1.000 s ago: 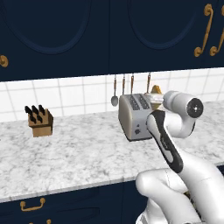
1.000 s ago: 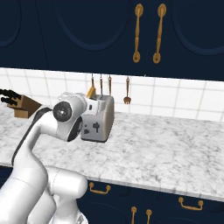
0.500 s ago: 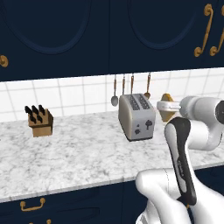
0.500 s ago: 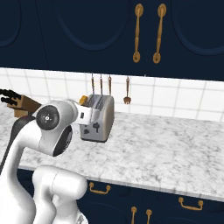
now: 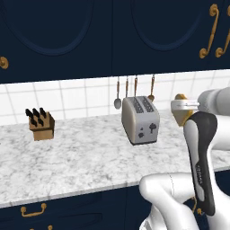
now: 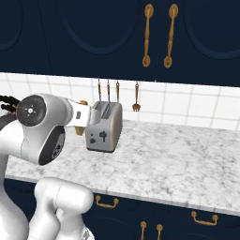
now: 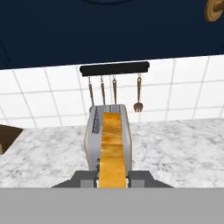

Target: Start the toaster. Once the lever pops up, take the bread to the plate on the dining counter.

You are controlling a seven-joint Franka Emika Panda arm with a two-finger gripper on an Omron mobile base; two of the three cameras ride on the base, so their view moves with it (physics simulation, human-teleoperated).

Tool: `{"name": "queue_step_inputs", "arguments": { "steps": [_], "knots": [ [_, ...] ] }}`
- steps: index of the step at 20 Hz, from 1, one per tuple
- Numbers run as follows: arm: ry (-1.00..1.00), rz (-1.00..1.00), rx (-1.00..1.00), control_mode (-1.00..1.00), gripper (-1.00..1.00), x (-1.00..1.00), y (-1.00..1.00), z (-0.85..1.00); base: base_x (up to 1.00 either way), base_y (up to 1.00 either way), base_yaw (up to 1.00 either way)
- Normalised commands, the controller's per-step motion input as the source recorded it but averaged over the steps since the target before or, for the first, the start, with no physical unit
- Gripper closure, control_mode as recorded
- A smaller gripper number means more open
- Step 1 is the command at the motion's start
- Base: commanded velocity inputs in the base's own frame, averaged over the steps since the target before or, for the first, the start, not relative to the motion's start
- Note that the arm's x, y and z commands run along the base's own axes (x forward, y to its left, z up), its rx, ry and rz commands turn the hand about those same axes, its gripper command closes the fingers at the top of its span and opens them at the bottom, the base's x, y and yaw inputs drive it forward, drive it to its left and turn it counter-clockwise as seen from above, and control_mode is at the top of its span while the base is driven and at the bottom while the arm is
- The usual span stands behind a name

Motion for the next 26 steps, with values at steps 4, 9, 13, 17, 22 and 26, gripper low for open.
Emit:
{"name": "queue_step_inputs", "arguments": {
  "steps": [4, 9, 13, 17, 22, 26],
  "knots": [
    [-0.02, 0.0, 0.0, -1.0, 1.0, -0.17, 0.0, 0.0, 0.0, 0.0, 0.0],
    [0.0, 0.0, 0.0, -1.0, 1.0, 0.0, 0.0, 0.0, 0.0, 0.0, 0.0],
    [0.0, 0.0, 0.0, -1.0, 1.0, 0.0, 0.0, 0.0, 0.0, 0.0, 0.0],
    [0.0, 0.0, 0.0, 1.0, 1.0, -0.01, 0.0, 0.0, -0.22, -0.04, 0.0],
    [0.0, 0.0, 0.0, 1.0, 1.0, 0.0, 0.0, 0.0, -0.89, -0.23, -0.08],
    [0.0, 0.0, 0.0, 1.0, 1.0, 0.0, 0.0, 0.0, -0.2, 0.23, -0.7]
  ]
}}
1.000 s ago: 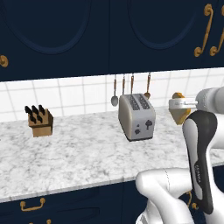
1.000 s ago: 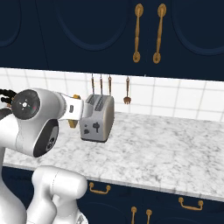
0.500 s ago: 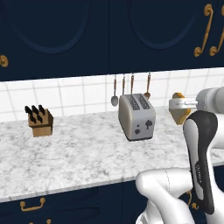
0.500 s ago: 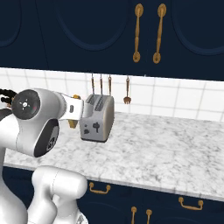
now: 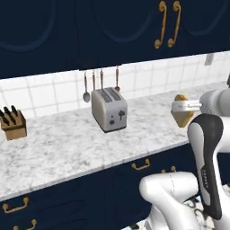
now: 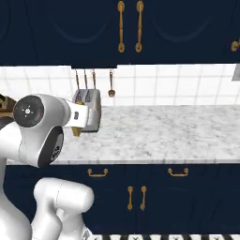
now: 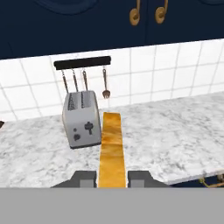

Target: Start the toaster. Once the lever pops up, take the bread to the plate on the dining counter.

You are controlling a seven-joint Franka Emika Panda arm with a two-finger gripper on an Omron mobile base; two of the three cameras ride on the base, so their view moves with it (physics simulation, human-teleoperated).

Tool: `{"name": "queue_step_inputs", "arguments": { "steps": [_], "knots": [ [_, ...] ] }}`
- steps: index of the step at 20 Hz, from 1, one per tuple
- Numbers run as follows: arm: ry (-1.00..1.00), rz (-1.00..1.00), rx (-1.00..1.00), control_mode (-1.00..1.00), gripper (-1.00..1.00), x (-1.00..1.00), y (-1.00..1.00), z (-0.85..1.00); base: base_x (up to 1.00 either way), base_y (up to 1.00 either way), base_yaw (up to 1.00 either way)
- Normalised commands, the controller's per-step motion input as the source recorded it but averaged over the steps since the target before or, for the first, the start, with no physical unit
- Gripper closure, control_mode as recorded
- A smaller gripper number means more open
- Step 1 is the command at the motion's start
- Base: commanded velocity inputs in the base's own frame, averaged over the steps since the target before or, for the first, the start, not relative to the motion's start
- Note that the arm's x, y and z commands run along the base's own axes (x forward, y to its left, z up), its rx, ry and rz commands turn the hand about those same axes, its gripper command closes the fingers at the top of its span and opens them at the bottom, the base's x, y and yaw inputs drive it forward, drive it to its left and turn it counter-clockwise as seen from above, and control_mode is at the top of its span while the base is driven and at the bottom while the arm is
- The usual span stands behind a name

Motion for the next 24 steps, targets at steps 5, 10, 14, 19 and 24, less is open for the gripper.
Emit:
{"name": "queue_step_inputs", "arguments": {
  "steps": [5, 10, 14, 19, 24],
  "knots": [
    [0.0, 0.0, 0.0, 1.0, 1.0, 0.0, 0.0, 0.0, 0.0, 0.41, -0.91],
    [0.0, 0.0, 0.0, 1.0, 1.0, 0.0, 0.0, 0.0, 0.0, 0.32, -0.95],
    [0.0, 0.0, 0.0, 1.0, 1.0, 0.0, 0.0, 0.0, 0.0, 0.29, -0.96],
    [0.0, 0.0, 0.0, 1.0, 1.0, 0.0, 0.0, 0.0, 0.0, 0.28, -0.96],
    [0.0, 0.0, 0.0, 1.0, 1.0, 0.0, 0.0, 0.0, 0.0, 0.26, -0.97]
  ]
}}
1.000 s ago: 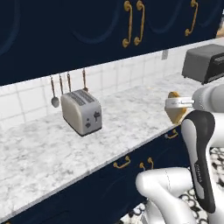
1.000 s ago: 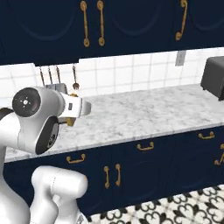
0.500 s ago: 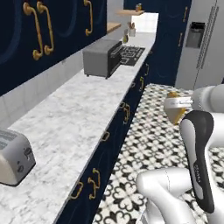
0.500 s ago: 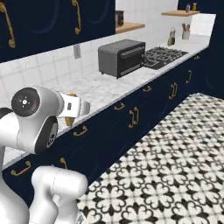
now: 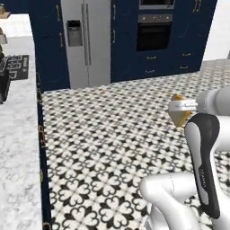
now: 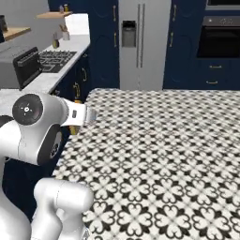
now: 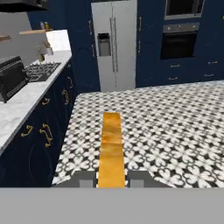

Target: Start the toaster. Once the lever pops up, take the bread to the plate on the dining counter.

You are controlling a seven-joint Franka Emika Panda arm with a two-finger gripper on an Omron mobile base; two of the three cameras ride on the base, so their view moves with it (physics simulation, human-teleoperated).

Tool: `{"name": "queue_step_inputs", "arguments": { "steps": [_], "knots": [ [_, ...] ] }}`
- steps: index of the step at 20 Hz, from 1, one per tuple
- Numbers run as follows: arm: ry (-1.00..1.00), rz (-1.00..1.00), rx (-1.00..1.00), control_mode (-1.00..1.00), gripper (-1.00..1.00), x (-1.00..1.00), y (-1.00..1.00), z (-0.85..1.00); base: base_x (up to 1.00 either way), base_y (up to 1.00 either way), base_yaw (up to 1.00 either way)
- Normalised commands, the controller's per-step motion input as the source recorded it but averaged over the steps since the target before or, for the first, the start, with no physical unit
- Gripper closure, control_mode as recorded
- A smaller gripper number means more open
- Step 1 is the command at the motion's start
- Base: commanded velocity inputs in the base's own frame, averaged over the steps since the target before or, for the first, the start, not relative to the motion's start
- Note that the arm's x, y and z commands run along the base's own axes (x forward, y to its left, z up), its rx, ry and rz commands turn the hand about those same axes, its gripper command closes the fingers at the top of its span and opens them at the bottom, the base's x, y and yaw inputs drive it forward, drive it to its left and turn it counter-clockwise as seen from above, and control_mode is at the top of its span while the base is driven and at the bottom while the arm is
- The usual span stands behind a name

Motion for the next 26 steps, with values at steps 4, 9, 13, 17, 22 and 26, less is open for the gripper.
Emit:
{"name": "queue_step_inputs", "arguments": {
  "steps": [4, 9, 13, 17, 22, 26],
  "knots": [
    [0.0, 0.0, 0.0, 1.0, 1.0, 0.0, 0.0, 0.0, 0.0, 0.19, -1.0],
    [0.0, 0.0, 0.0, 1.0, 1.0, 0.0, 0.0, 0.0, 0.0, 0.02, -0.95],
    [0.0, 0.0, 0.0, 1.0, 1.0, 0.0, 0.0, 0.0, 0.14, 0.02, -0.88],
    [0.0, 0.0, 0.0, 1.0, 1.0, 0.0, 0.0, 0.0, 0.93, 0.02, -0.59],
    [0.0, 0.0, 0.0, 1.0, 1.0, 0.0, 0.0, 0.0, 1.0, 0.0, -0.34],
    [0.0, 0.0, 0.0, 1.0, 1.0, 0.0, 0.0, 0.0, 1.0, -0.07, -0.02]
  ]
}}
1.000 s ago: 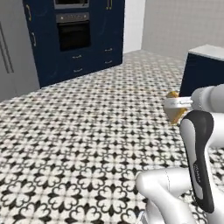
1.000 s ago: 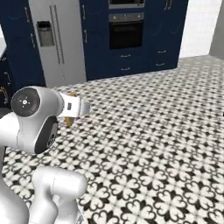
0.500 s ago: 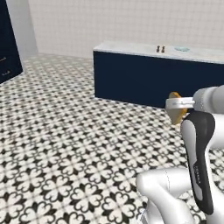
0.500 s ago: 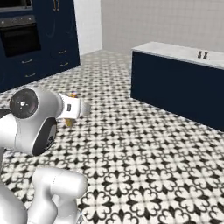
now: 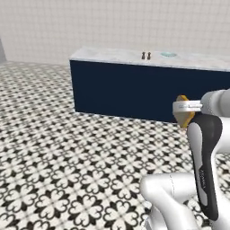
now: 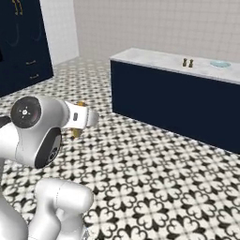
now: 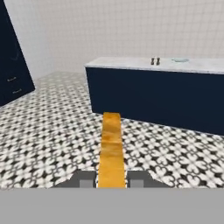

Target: Start the toaster. Once the lever pops up, take the bread to the plate on the dining counter.

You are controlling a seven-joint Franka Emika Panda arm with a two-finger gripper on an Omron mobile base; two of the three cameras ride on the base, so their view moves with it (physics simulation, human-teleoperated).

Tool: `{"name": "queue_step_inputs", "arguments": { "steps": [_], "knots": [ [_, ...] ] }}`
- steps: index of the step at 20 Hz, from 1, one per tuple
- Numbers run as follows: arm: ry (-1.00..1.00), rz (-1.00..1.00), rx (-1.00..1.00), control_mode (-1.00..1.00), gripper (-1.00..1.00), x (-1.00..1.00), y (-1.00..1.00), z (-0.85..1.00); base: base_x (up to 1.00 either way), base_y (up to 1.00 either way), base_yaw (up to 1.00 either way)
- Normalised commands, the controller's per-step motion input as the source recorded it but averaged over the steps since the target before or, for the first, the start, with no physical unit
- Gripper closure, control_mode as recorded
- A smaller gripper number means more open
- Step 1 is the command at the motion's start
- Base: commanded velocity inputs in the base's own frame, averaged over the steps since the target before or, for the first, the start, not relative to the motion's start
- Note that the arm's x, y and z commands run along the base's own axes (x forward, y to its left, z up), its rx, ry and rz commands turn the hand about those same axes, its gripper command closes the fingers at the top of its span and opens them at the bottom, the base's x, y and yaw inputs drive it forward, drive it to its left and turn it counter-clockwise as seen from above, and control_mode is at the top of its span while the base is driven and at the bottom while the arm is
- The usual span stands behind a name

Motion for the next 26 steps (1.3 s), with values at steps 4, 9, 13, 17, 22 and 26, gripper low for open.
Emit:
{"name": "queue_step_inputs", "arguments": {
  "steps": [4, 9, 13, 17, 22, 26],
  "knots": [
    [0.0, 0.0, 0.0, 1.0, 1.0, 0.0, 0.0, 0.0, 1.0, -0.25, -0.03],
    [0.0, 0.0, 0.0, 1.0, 1.0, 0.0, 0.0, 0.0, 1.0, -0.04, -0.35],
    [0.0, 0.0, 0.0, 1.0, 1.0, 0.0, 0.0, 0.0, 1.0, 0.25, -0.5],
    [0.0, 0.0, 0.0, 1.0, 1.0, 0.0, 0.0, 0.0, 1.0, 0.33, -0.32],
    [0.0, 0.0, 0.0, 1.0, 1.0, 0.0, 0.0, 0.0, 1.0, 0.1, -0.05],
    [0.0, 0.0, 0.0, 1.0, 1.0, 0.0, 0.0, 0.0, 1.0, 0.0, 0.05]
  ]
}}
